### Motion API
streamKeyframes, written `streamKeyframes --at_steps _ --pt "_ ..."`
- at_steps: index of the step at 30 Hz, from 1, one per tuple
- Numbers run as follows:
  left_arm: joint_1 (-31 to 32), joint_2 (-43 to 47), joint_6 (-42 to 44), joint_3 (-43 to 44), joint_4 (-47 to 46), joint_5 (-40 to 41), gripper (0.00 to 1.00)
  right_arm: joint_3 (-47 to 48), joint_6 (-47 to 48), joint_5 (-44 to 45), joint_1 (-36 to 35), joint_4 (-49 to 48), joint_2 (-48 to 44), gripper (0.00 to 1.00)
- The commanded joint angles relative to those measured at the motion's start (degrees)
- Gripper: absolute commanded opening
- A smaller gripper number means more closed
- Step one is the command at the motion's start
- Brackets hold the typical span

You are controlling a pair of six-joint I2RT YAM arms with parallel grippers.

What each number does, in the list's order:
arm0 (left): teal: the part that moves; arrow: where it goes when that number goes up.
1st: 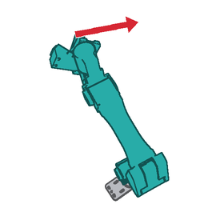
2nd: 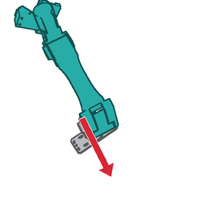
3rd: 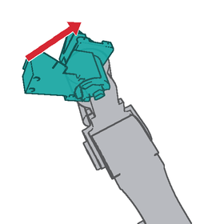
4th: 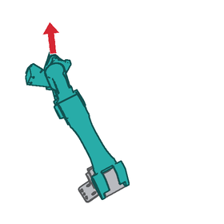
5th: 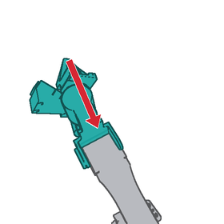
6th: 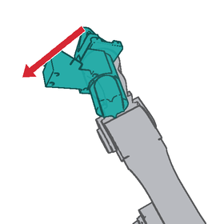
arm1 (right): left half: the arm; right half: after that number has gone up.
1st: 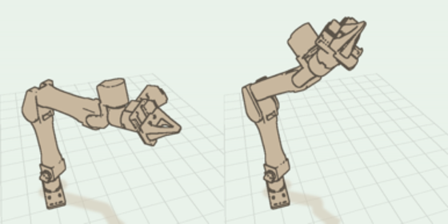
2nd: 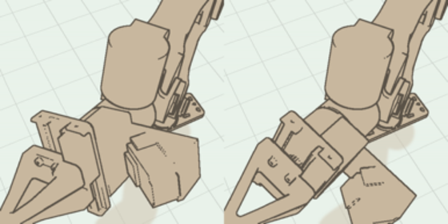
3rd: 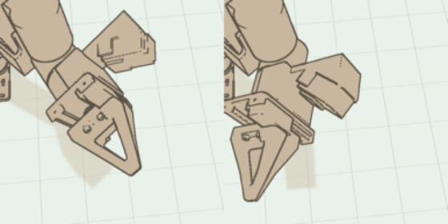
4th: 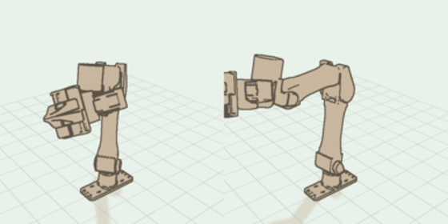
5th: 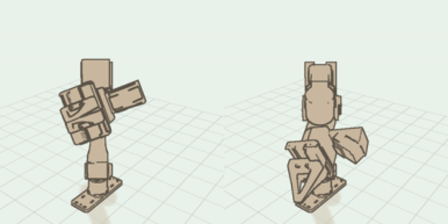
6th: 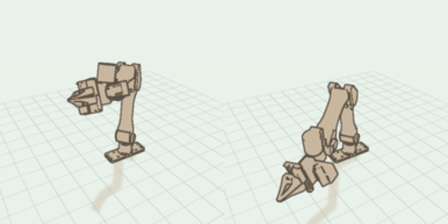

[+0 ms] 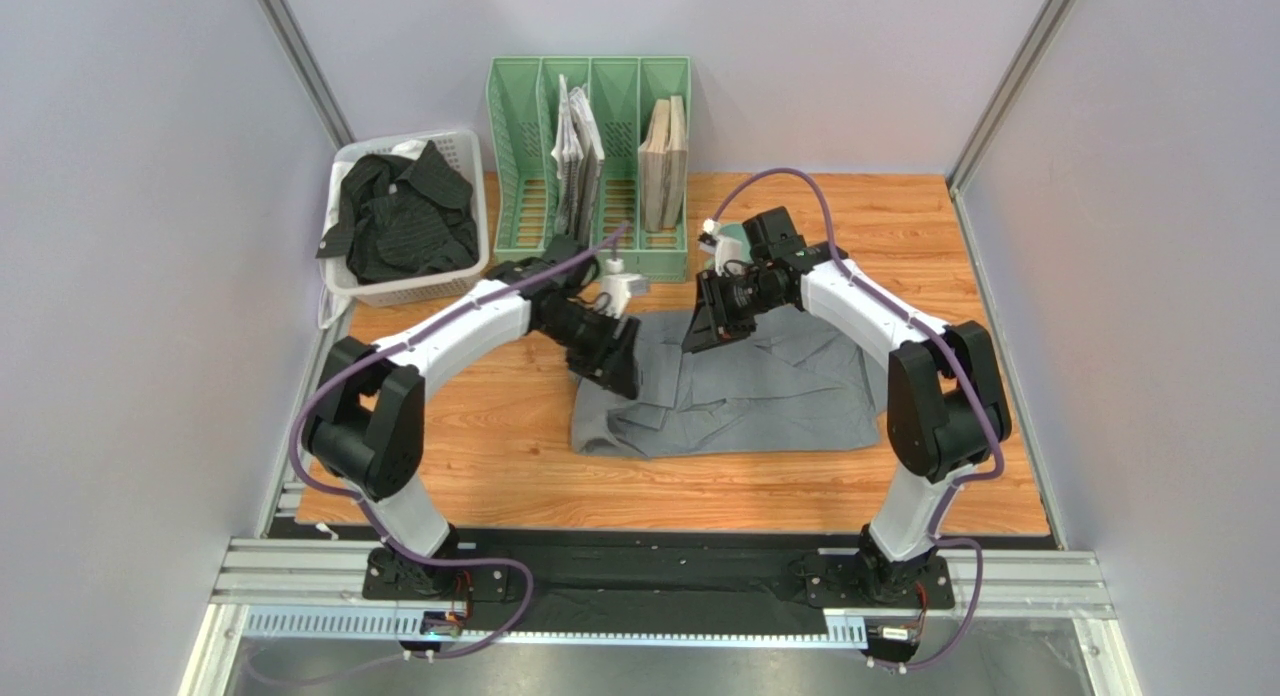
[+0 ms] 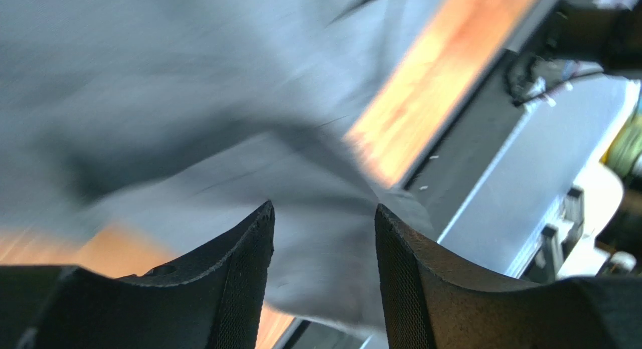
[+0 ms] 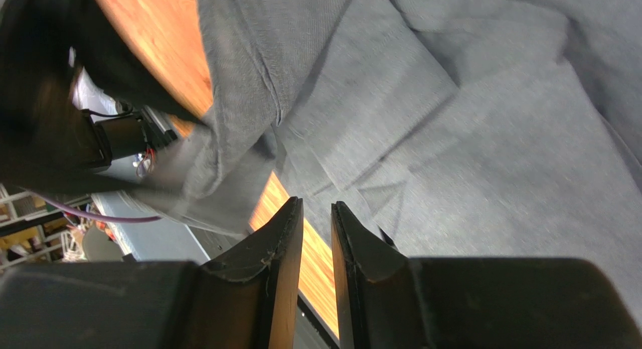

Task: Fold and stack the long sleeve shirts
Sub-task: Fold the shirt

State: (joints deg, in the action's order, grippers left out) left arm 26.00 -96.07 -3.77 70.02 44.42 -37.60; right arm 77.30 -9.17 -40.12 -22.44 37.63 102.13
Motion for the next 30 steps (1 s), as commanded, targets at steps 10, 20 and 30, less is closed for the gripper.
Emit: streamKeyframes --at_steps 10,20,30 --pt "-3.31 1.83 11.04 10.84 0.55 -3.35 0.64 0.05 7.93 4.61 3.28 9.21 1.31 0.29" --pt "-10.70 14.42 23.02 2.59 3.57 4.38 0.82 -4.43 14.44 15.94 2.66 10.45 6.59 0.27" --pt "-9.14 -2.69 40.84 18.39 5.84 14.30 0.87 -1.36 13.83 8.65 2.31 10.44 2.37 0.28"
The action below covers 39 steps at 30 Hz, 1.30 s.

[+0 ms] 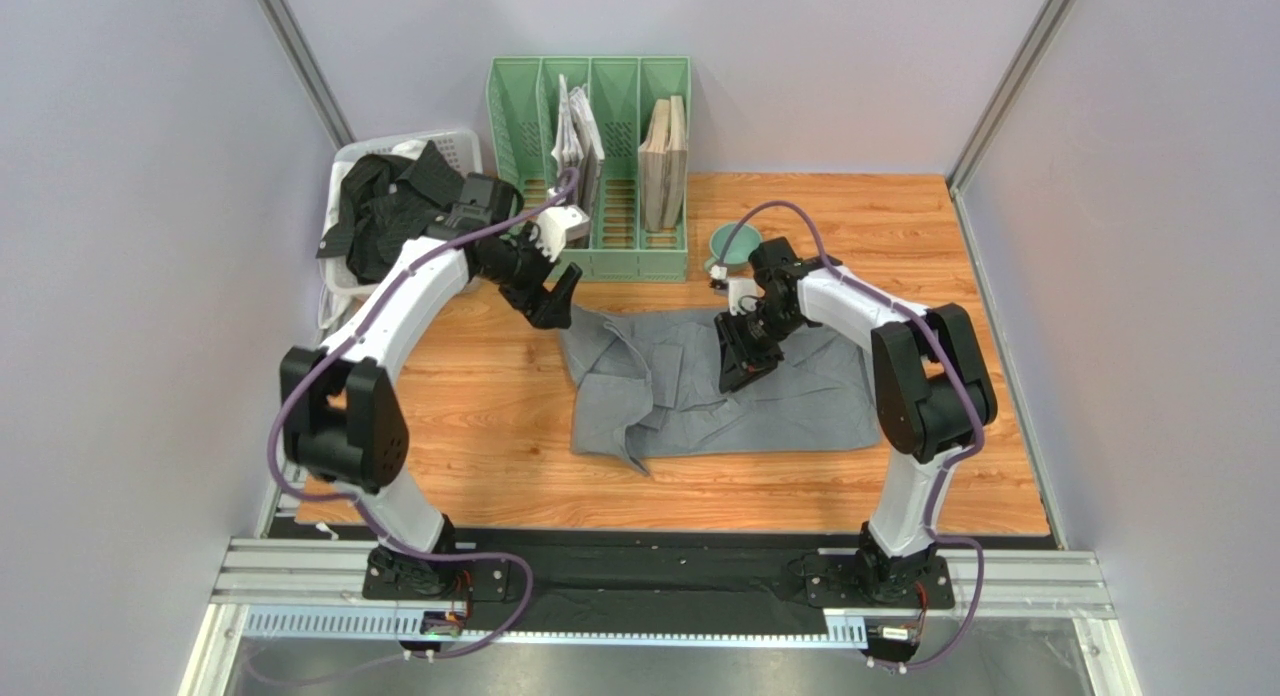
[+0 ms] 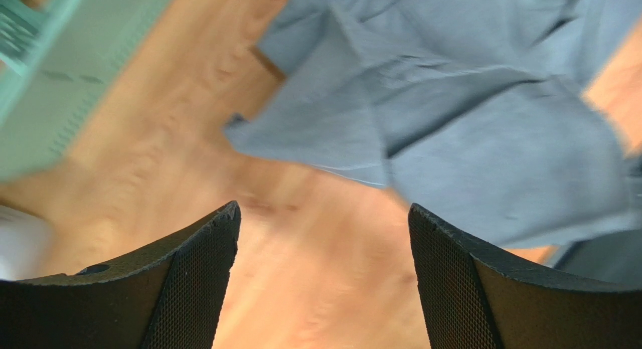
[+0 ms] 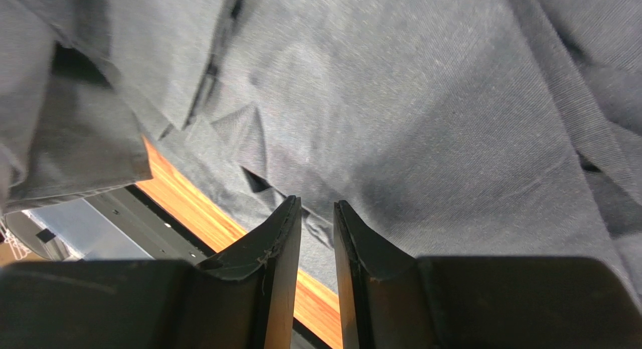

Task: Fold and stack the long sleeve shirts
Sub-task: Fold the shirt

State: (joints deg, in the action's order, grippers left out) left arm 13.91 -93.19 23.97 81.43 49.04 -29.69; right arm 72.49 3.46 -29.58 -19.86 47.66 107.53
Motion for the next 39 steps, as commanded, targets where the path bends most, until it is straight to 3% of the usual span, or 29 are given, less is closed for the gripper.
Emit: streamKeyframes --at_steps 1,6,10,13,14,15,17,21,25,27,28,30,31,33,34,36,37,39 --pt "3.75 -6.65 15.65 8.73 0.98 8.05 0.87 3.71 1.37 -0.75 -0.27 0.94 -2.59 0.28" --pt "8.14 -12.27 22.96 10.24 -0.87 17.29 0.87 1.26 2.33 2.07 0.17 2.35 -3.11 0.27" --pt "10.25 -14.47 28.15 9.45 -1.58 19.49 0.86 0.29 2.69 2.60 0.96 2.44 -3.55 0.27" --pt "11.66 -18.07 27.37 15.56 6.31 19.16 0.51 0.46 2.86 2.78 1.57 2.61 -3.55 0.27" --pt "12.01 -18.78 25.53 17.69 11.29 16.01 0.26 0.46 2.95 2.78 1.66 2.61 -3.46 0.27" --pt "12.28 -20.09 21.25 21.89 13.43 14.33 0.14 0.46 3.04 2.69 1.84 2.70 -3.46 0.26" --pt "13.15 -21.24 15.53 25.60 18.00 9.42 0.00 0.46 3.13 2.60 1.93 2.70 -3.20 0.26" --pt "13.69 -26.85 -0.11 35.01 22.33 1.40 0.00 0.55 2.95 1.72 2.02 2.70 -2.32 0.25" --pt "13.77 -30.21 -16.44 35.03 21.99 -7.02 0.00 0.90 2.86 1.11 2.10 2.79 -2.58 0.25" --pt "13.69 -31.35 -19.91 33.63 21.72 -12.38 0.00 0.90 3.04 1.28 2.19 2.88 -2.85 0.25" --pt "13.69 -31.27 -22.10 32.40 20.85 -16.76 0.10 0.90 3.04 1.28 2.28 2.88 -3.11 0.25" --pt "13.60 -28.99 -25.53 28.11 15.85 -21.79 0.21 0.90 3.30 1.46 2.71 2.79 -3.29 0.25" --pt "13.51 -27.94 -25.55 27.13 14.35 -23.64 0.30 0.90 3.48 1.37 2.81 2.96 -3.63 0.25" --pt "13.25 -24.33 -22.31 25.98 11.79 -23.75 0.38 0.55 3.83 1.72 3.42 2.97 -4.16 0.25" --pt "12.55 -23.19 -20.99 25.89 11.61 -23.66 0.50 0.37 4.09 2.33 3.60 2.97 -4.51 0.25" --pt "11.76 -20.55 -16.07 26.58 12.39 -22.52 0.57 -0.41 5.05 4.00 3.95 3.05 -5.66 0.25" --pt "10.62 -19.85 -14.14 27.02 13.70 -20.69 0.66 -0.85 5.32 6.01 3.95 3.05 -5.92 0.25" --pt "8.95 -18.44 -11.59 27.90 14.42 -18.92 0.66 -1.91 5.94 7.69 4.04 3.23 -6.45 0.25"
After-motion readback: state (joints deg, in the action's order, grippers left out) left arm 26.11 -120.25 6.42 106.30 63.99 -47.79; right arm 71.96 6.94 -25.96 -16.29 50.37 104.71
